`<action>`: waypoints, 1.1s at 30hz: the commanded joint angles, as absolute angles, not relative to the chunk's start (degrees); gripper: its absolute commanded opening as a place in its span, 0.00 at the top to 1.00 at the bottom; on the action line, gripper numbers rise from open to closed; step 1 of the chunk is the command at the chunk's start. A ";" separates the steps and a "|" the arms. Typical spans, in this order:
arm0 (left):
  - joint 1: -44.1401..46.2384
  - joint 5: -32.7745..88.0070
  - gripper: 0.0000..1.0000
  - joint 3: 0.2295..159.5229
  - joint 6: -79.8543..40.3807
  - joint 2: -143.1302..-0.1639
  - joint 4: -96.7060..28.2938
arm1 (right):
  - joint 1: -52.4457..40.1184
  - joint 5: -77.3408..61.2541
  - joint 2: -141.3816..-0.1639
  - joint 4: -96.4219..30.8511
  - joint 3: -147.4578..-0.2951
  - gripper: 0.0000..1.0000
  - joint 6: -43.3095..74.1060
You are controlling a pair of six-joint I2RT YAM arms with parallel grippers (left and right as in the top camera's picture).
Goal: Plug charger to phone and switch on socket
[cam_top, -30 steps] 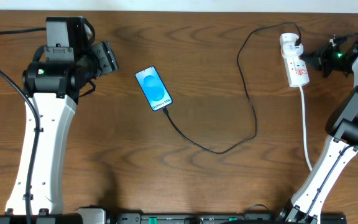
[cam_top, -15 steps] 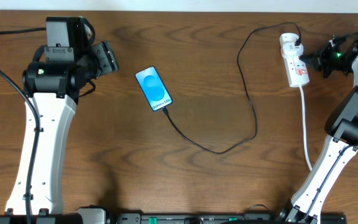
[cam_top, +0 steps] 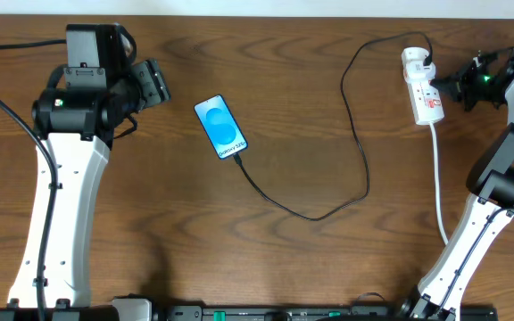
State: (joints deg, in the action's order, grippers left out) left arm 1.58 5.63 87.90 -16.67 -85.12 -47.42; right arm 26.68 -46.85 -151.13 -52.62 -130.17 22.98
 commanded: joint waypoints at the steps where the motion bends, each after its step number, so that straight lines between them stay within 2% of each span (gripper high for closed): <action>1: 1.30 4.86 0.27 87.96 -16.34 -85.73 -47.53 | 24.73 -41.91 -152.73 -52.62 -129.58 0.99 23.55; 33: 1.30 4.84 0.27 87.96 -16.32 -85.73 -47.51 | 22.17 -42.63 -152.73 -53.28 -129.58 0.99 24.97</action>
